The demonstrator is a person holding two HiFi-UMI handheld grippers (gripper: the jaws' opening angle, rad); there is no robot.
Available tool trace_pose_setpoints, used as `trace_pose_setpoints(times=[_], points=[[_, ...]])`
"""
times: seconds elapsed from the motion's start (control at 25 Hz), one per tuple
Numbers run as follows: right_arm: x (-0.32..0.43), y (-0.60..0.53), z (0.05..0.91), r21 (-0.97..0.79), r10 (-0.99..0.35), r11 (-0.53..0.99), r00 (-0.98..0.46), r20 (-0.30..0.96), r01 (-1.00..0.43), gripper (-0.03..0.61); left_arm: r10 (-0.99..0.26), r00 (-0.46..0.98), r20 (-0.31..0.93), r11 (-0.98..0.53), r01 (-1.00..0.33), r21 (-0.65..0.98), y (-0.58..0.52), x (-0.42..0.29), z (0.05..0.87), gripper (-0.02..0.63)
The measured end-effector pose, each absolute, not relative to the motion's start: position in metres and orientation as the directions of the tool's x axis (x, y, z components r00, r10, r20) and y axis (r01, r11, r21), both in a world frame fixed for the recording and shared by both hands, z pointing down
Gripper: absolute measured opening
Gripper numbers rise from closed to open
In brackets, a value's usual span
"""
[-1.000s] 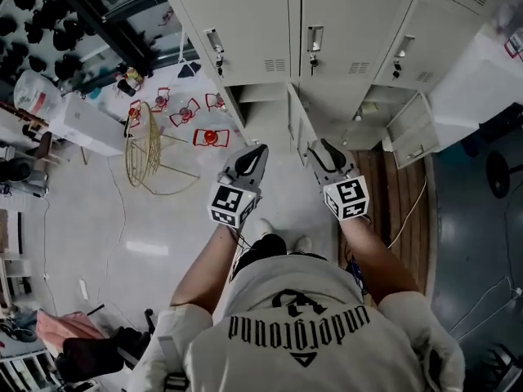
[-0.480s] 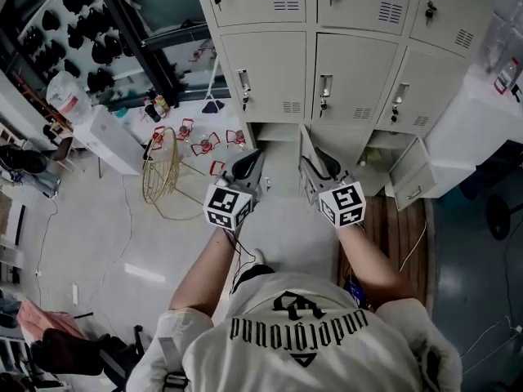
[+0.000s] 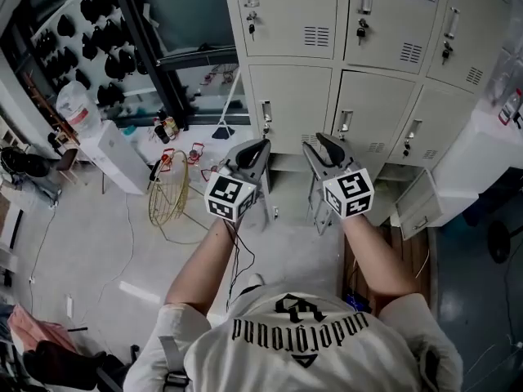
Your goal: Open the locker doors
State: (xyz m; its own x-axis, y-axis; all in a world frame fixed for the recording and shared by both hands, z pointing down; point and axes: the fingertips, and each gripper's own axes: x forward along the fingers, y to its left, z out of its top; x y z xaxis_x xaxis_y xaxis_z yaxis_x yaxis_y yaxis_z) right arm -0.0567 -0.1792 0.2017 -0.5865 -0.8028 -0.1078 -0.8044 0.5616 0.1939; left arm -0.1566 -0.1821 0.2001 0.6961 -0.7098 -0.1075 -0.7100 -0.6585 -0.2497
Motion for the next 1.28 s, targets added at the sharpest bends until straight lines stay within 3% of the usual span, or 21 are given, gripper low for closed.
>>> trace_pose_setpoints(times=[0.64, 1.28], points=[[-0.171, -0.32, 0.05, 0.301, -0.825, 0.431, -0.507, -0.251, -0.85, 0.153, -0.563, 0.802, -0.198, -0.721, -0.594, -0.356, -0.293, -0.263, 0.076, 0.008], [-0.179, -0.424, -0.021, 0.301, -0.86, 0.326, -0.413, -0.299, -0.896, 0.158, -0.491, 0.833, -0.257, -0.73, -0.554, -0.4, -0.366, -0.285, 0.025, 0.008]])
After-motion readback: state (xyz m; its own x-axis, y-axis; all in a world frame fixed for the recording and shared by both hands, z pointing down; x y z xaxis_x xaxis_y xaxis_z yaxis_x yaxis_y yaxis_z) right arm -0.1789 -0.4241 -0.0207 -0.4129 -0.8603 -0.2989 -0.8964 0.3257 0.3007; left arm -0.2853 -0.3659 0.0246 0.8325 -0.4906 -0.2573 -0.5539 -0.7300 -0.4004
